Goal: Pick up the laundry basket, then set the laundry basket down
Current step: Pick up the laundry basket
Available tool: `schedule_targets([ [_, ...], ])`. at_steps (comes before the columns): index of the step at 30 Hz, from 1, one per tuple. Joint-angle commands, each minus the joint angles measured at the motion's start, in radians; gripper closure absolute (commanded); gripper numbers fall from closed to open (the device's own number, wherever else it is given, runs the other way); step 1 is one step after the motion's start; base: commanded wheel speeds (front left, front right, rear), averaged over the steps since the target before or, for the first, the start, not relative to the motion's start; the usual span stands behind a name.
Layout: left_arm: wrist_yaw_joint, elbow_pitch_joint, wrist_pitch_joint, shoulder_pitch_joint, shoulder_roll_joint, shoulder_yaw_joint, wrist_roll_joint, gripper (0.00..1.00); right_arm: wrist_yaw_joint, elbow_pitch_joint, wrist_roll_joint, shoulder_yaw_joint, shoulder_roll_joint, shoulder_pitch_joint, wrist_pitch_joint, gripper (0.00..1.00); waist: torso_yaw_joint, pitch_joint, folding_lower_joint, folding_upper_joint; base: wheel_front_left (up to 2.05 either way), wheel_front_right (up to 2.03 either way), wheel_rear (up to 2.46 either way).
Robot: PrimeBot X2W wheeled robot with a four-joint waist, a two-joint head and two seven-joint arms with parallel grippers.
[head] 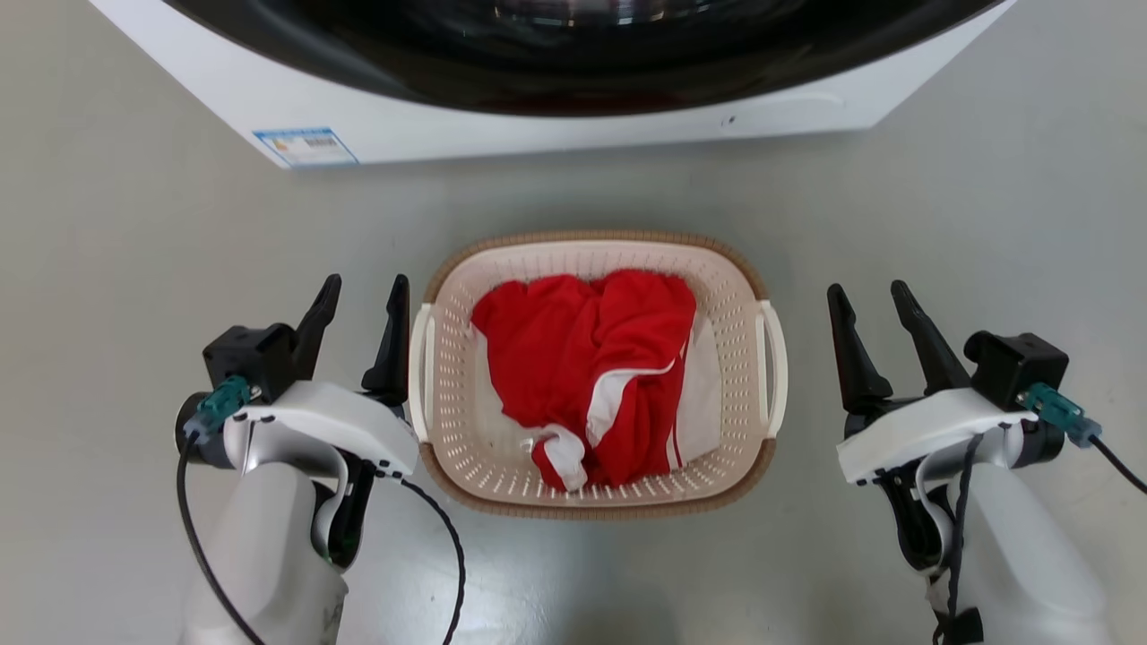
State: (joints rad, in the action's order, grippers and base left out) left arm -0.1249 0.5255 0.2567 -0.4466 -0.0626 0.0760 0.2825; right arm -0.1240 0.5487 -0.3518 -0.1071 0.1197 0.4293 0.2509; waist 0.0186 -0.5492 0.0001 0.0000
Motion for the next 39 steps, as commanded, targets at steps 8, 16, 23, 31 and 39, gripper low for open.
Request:
schedule_targets([
  [8, -0.006, 0.12, 0.005, -0.096, -0.023, 0.007, 0.017, 0.0, -0.007, 0.101, -0.028, -0.059, 0.01, 0.074, 0.011, 0.0, -0.003, -0.115, 0.0, 0.0, 0.0, 0.0, 0.0],
  [16, -0.006, 0.268, 0.005, -0.2, -0.031, 0.055, 0.031, 0.0, -0.007, 0.247, -0.05, -0.103, 0.019, 0.156, 0.011, 0.0, -0.014, -0.215, 0.0, 0.0, 0.0, 0.0, 0.0],
  [23, -0.006, 0.393, 0.005, -0.282, -0.038, 0.09, 0.056, 0.0, -0.007, 0.349, -0.097, -0.182, 0.004, 0.235, 0.011, 0.0, -0.012, -0.287, 0.0, 0.0, 0.0, 0.0, 0.0],
  [31, -0.006, 0.491, 0.005, -0.348, -0.039, 0.146, 0.104, 0.0, -0.007, 0.457, -0.164, -0.268, -0.004, 0.298, 0.011, 0.0, -0.015, -0.338, 0.0, 0.0, 0.0, 0.0, 0.0],
  [39, -0.006, 0.564, 0.005, -0.386, -0.034, 0.229, 0.167, 0.0, -0.007, 0.523, -0.21, -0.337, 0.002, 0.344, 0.011, 0.0, -0.011, -0.364, 0.0, 0.0, 0.0, 0.0, 0.0],
])
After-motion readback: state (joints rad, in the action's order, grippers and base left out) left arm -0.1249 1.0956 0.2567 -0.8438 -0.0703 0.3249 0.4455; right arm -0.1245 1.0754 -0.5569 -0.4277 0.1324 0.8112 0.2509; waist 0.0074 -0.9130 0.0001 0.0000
